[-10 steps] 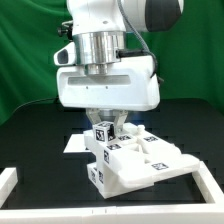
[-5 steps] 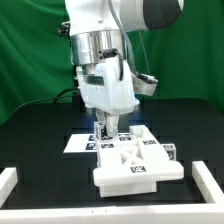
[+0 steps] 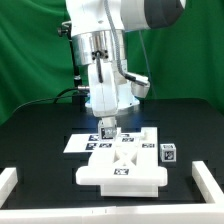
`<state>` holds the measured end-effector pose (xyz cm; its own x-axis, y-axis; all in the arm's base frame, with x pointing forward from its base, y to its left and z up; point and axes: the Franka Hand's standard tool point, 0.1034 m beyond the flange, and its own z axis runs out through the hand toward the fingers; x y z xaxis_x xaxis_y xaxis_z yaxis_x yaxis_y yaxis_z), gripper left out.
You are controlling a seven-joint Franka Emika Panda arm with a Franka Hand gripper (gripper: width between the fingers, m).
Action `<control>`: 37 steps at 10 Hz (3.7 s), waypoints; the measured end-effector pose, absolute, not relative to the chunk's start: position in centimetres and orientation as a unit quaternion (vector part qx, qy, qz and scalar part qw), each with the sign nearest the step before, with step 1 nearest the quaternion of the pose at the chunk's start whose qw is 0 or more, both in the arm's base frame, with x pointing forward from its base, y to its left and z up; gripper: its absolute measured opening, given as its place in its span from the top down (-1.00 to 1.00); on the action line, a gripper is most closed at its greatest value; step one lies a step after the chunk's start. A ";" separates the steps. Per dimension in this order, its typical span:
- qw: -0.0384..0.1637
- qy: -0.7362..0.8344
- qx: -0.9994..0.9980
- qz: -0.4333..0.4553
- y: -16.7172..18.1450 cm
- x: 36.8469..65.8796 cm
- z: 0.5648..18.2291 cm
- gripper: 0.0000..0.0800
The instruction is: Assemble chair
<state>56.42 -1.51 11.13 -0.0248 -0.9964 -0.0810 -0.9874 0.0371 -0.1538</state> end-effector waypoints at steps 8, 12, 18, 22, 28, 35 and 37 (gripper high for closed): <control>0.083 0.710 -0.699 -0.027 -1.4 56.4 11.0 -0.50; 0.082 0.708 -0.701 -0.027 -1.4 56.4 11.0 -0.62; 0.099 0.694 -0.713 0.009 1.5 55.5 14.9 -0.62; 0.088 0.666 -0.741 0.015 3.7 54.7 15.4 -0.62; 0.076 0.488 -0.870 0.014 7.8 52.1 17.1 -0.62; 0.027 0.218 -0.975 -0.021 11.6 45.1 10.9 -0.62; 0.026 0.182 -0.983 -0.024 11.2 45.4 11.0 -0.62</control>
Offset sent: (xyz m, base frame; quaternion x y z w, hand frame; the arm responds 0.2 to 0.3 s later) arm 0.0000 0.0000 0.0000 0.0000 0.0000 0.0000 1.0000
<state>45.37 11.20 10.97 0.9329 -0.3581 0.0381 -0.3555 -0.9327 -0.0604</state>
